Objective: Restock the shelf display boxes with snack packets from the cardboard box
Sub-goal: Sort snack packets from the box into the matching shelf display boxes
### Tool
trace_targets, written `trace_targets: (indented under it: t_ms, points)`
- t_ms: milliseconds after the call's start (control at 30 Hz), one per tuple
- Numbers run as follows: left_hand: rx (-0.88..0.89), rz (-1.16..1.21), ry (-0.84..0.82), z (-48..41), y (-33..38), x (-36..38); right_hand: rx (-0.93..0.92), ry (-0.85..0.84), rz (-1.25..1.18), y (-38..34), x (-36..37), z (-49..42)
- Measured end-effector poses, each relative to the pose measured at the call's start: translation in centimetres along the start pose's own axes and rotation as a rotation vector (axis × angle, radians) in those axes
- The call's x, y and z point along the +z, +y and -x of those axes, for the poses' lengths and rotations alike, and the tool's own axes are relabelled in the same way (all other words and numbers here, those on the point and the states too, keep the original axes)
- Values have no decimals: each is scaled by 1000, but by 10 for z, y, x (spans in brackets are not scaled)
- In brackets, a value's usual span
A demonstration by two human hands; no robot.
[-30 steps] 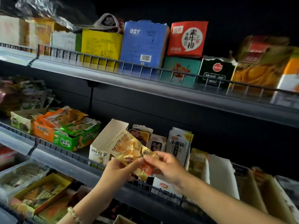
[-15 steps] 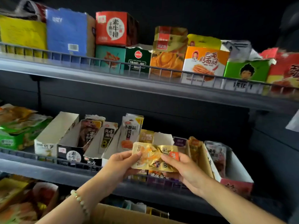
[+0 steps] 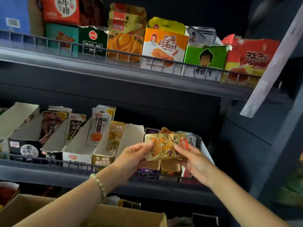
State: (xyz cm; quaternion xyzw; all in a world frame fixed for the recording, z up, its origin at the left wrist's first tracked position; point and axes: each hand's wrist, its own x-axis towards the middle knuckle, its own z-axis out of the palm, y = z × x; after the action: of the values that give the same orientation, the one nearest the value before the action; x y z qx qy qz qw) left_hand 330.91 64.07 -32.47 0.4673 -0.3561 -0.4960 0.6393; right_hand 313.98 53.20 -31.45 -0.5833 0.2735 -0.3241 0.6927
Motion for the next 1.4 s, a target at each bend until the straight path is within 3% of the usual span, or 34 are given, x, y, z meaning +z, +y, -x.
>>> trace_targets:
  t_ms: [233, 333, 467, 600, 800, 1000, 1300, 1400]
  points:
    - [82, -614, 39, -45, -16, 5, -289, 320, 615, -35, -62, -41]
    - [226, -1009, -31, -65, -26, 8, -339, 337, 832, -43, -68, -65]
    - [204, -1422, -143, -87, -36, 10, -361, 301, 988, -38, -59, -94]
    - [141, -1426, -177, -103, -47, 6, -314, 301, 1067, -22, -56, -129]
    - [151, -1501, -248, -121, -60, -3, -125, 55, 1199, -7, -61, -153]
    - [186, -1324, -284, -131, -65, -9, -230, 17, 1189, -1, -66, -167]
    - [245, -1387, -302, -141, -69, -11, -302, 83, 1297, 6, -65, -201]
    - [233, -1367, -300, -143, -70, -9, -389, 178, 1421, 12, -66, -204]
